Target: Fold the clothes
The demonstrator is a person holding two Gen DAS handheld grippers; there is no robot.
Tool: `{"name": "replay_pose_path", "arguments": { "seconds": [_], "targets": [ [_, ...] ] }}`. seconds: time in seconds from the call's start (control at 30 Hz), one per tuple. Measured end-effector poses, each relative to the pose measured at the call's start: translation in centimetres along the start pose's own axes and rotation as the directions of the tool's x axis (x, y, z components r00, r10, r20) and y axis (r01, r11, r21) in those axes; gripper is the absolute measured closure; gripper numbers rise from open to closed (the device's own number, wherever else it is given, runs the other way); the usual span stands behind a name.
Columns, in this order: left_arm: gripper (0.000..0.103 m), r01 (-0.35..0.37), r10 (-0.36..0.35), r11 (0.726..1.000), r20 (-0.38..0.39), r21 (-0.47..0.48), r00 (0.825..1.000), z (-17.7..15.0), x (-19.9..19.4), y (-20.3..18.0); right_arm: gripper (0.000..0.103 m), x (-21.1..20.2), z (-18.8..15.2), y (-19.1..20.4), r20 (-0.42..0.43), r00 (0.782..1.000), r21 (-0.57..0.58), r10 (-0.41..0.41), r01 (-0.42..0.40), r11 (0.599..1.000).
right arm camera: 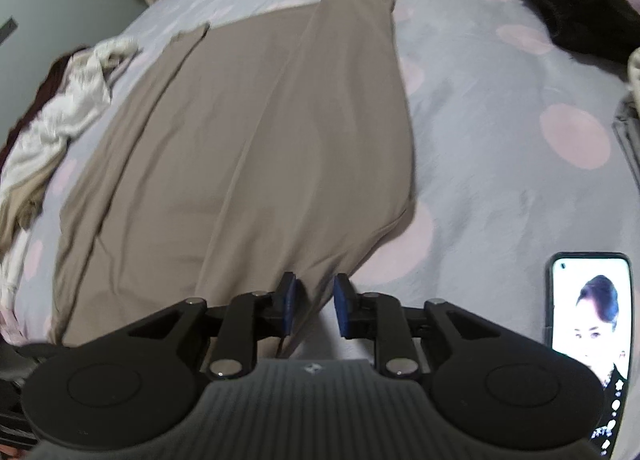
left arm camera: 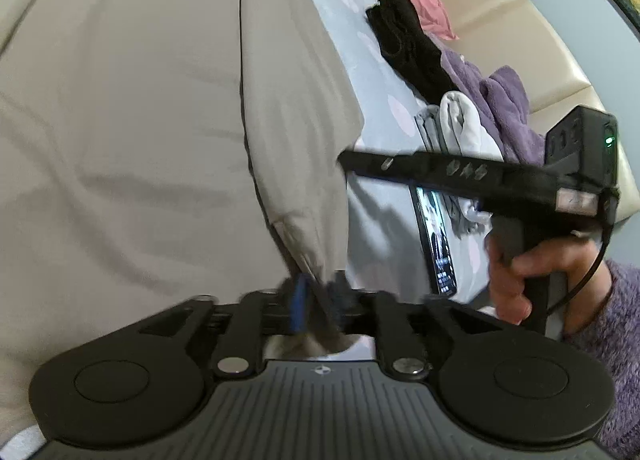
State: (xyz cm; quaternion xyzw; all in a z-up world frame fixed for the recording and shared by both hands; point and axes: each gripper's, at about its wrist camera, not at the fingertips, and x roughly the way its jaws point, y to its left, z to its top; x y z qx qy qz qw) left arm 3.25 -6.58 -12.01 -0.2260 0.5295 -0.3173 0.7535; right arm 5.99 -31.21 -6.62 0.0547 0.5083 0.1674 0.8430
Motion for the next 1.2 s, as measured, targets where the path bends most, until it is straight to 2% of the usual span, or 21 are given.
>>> {"name": "replay_pose_path", "arguments": {
  "seconds": [0.1, 0.13, 0.17, 0.27, 0.37, 0.4, 0.5, 0.57, 0.6, 0.67, 0.73, 1.0, 1.2],
  "targets": [
    [0.077, -0.025, 0.025, 1.0, 0.012, 0.004, 1.0, 0.4, 0.1, -0.4, 0.101, -0.3, 0.2, 0.1, -0.004, 1.0, -0.016, -0.023, 0.023, 1.0],
    [0.087, -0.029, 0.029, 1.0, 0.003, 0.009, 1.0, 0.5, 0.4, -0.4, 0.101, -0.4, 0.2, -0.1, -0.01, 1.0, -0.013, -0.029, 0.029, 0.999],
    [0.103, -0.034, 0.034, 0.999, -0.006, 0.013, 0.999, 0.6, 0.8, -0.5, 0.101, -0.5, 0.1, -0.2, -0.016, 0.999, -0.012, -0.038, 0.038, 0.999],
    [0.103, -0.039, 0.039, 0.999, -0.037, 0.003, 0.999, 0.3, 1.0, -0.1, 0.103, -0.7, -0.3, -0.7, -0.032, 0.998, -0.009, -0.06, 0.06, 0.998],
    [0.103, -0.029, 0.028, 0.999, -0.067, -0.026, 0.997, 0.1, 1.2, 0.6, 0.102, -0.7, -0.4, -1.1, -0.033, 0.998, 0.012, -0.048, 0.049, 0.999],
    [0.103, -0.031, 0.029, 0.999, -0.07, -0.03, 0.997, 0.1, 1.3, 0.8, 0.098, -0.9, -0.4, -1.3, -0.031, 0.999, 0.027, -0.04, 0.041, 0.999],
    [0.103, -0.043, 0.042, 0.999, -0.073, -0.01, 0.996, 0.2, 1.3, 0.5, 0.097, -1.8, -0.4, -1.5, -0.014, 1.0, 0.058, -0.021, 0.022, 0.998],
    [0.101, -0.056, 0.058, 0.998, -0.073, 0.026, 0.996, 0.2, 0.9, -0.1, 0.094, -2.2, -0.5, -1.3, -0.001, 1.0, 0.065, -0.001, 0.001, 0.998],
    [0.097, -0.063, 0.066, 0.997, -0.072, 0.044, 0.995, 0.2, 0.7, -0.4, 0.083, -2.3, -0.5, -1.3, 0.006, 1.0, 0.069, 0.002, -0.002, 0.998],
    [0.089, -0.087, 0.092, 0.992, -0.054, 0.088, 0.994, 0.4, 0.0, -1.0, 0.069, -2.4, -0.4, -1.3, 0.019, 1.0, 0.076, 0.001, -0.002, 0.997],
    [0.083, -0.116, 0.12, 0.985, -0.025, 0.131, 0.992, 0.8, -1.0, -1.7, 0.069, -2.4, 0.1, -1.5, 0.031, 0.999, 0.082, -0.008, 0.006, 0.997],
    [0.076, -0.222, 0.213, 0.953, 0.067, 0.207, 0.975, 4.4, -4.2, -2.4, 0.069, -1.3, 1.8, -4.3, 0.068, 0.998, 0.224, -0.007, -0.009, 0.975],
    [0.076, -0.264, 0.259, 0.92, 0.057, 0.29, 0.964, 9.4, -3.3, -2.9, 0.069, 0.0, 2.3, -5.7, 0.058, 0.998, 0.303, 0.006, -0.024, 0.953]
  ]
}}
